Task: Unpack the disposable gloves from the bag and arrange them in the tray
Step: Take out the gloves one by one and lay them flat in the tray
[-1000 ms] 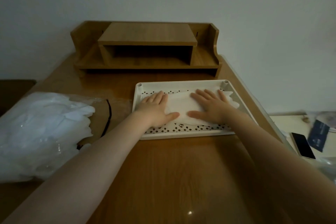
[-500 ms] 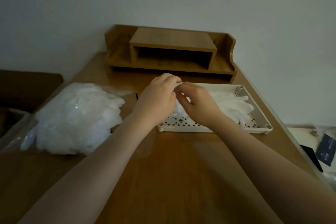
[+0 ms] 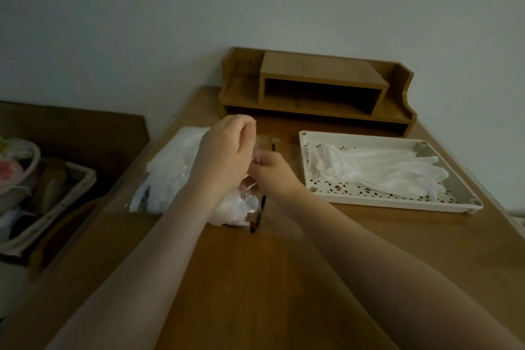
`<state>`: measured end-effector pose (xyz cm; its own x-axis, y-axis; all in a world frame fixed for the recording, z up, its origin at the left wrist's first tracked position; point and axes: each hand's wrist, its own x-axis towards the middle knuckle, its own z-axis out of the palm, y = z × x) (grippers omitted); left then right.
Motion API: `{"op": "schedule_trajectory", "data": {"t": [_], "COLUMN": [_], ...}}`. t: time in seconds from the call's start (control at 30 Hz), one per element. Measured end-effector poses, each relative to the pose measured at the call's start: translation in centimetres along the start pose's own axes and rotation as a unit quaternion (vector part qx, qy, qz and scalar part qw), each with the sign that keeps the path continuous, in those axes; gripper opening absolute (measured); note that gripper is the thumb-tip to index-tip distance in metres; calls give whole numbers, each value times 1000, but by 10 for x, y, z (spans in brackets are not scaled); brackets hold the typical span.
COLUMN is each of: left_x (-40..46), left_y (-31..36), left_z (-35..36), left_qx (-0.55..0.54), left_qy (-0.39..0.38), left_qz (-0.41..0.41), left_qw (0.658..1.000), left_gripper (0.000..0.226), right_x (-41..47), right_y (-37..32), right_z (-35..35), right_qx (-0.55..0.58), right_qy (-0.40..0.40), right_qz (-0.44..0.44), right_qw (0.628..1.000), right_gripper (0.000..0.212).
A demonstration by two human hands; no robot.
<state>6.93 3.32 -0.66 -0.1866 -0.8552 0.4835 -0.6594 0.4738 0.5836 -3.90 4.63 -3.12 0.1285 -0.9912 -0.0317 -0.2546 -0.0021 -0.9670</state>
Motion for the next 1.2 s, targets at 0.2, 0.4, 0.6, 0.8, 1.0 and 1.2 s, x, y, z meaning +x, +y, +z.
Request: {"op": "schedule_trajectory", "data": {"t": [0.2, 0.4, 0.6, 0.8, 1.0, 1.2], "left_x": [-6, -6, -11, -11, 3, 21], "left_y": [-28, -43, -49, -51, -54, -65], "left_z": [19, 31, 37, 42, 50, 59], "left_qx": [6, 22, 23, 41, 76, 159], "left_qy": [-54, -51, -66, -49, -50, -65], "left_qz": [0, 25, 76, 108, 117, 130], "left_qw": [999, 998, 995, 992, 989, 977], "left_gripper": [44, 61, 65, 57, 59, 63], "right_x": [-6, -3, 4, -1, 2, -6], "right_y": [9, 26, 27, 27, 13, -11], "right_z": [-25, -41, -28, -39, -58, -82], "right_qx": [163, 66, -447, -421, -220, 189], "right_qy": [-1, 3, -104, 10, 165, 209], "right_qz": [32, 165, 9, -7, -38, -14], "right_qw": [986, 984, 889, 907, 961, 959], "right_gripper": [31, 22, 15, 19, 10, 14]}}
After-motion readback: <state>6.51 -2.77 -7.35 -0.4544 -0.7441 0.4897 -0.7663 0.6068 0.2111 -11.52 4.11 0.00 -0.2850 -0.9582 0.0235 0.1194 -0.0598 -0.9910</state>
